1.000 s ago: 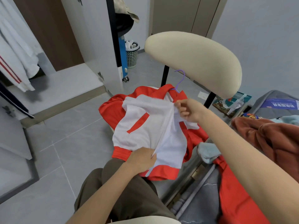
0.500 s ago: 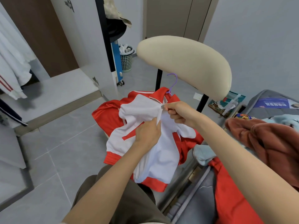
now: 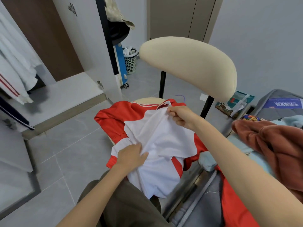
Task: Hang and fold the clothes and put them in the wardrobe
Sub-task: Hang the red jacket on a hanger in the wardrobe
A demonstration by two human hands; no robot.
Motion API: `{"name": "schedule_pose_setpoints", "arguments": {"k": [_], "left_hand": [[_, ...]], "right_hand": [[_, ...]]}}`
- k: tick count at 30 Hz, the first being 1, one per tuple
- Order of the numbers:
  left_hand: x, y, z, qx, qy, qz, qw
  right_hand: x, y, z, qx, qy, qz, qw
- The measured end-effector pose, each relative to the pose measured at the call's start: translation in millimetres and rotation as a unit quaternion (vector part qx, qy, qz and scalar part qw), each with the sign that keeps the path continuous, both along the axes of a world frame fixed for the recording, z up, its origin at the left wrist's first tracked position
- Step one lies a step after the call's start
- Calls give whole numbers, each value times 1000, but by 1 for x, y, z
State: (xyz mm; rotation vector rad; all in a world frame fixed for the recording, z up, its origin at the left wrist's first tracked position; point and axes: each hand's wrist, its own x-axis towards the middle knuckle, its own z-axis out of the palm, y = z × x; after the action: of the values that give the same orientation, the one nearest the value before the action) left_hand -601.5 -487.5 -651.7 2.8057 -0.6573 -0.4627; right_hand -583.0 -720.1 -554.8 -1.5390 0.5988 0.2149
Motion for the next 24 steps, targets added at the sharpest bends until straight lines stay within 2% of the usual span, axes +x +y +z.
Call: {"name": "schedule_pose_setpoints", "arguments": {"k": [2, 4, 7, 10, 14, 18, 20, 24], "left_hand": [[8, -18, 15, -67, -39, 27, 997], [16, -45, 28, -100, -79, 15, 992], [22, -77, 39, -60, -119, -17, 991], [22, -83, 34, -45, -127, -20, 991], [14, -70, 18, -15, -112, -32, 993], [12, -48, -1, 69, -54, -35, 996], [13, -39, -12, 124, -9, -25, 992], [22, -43, -17, 167, 41, 0, 985]], "right_hand": [[-4, 2, -3, -39, 2, 44, 998], [-7, -1, -3, -53, 0, 77, 996], [-11, -10, -1, -45, -4, 78, 996], [-10, -22, -5, 43, -16, -22, 999], [-2, -33, -21, 233, -31, -141, 962], [13, -36, -44, 258, -45, -190, 946], [17, -42, -57, 214, -38, -214, 952], [17, -57, -83, -14, 13, -167, 986]]}}
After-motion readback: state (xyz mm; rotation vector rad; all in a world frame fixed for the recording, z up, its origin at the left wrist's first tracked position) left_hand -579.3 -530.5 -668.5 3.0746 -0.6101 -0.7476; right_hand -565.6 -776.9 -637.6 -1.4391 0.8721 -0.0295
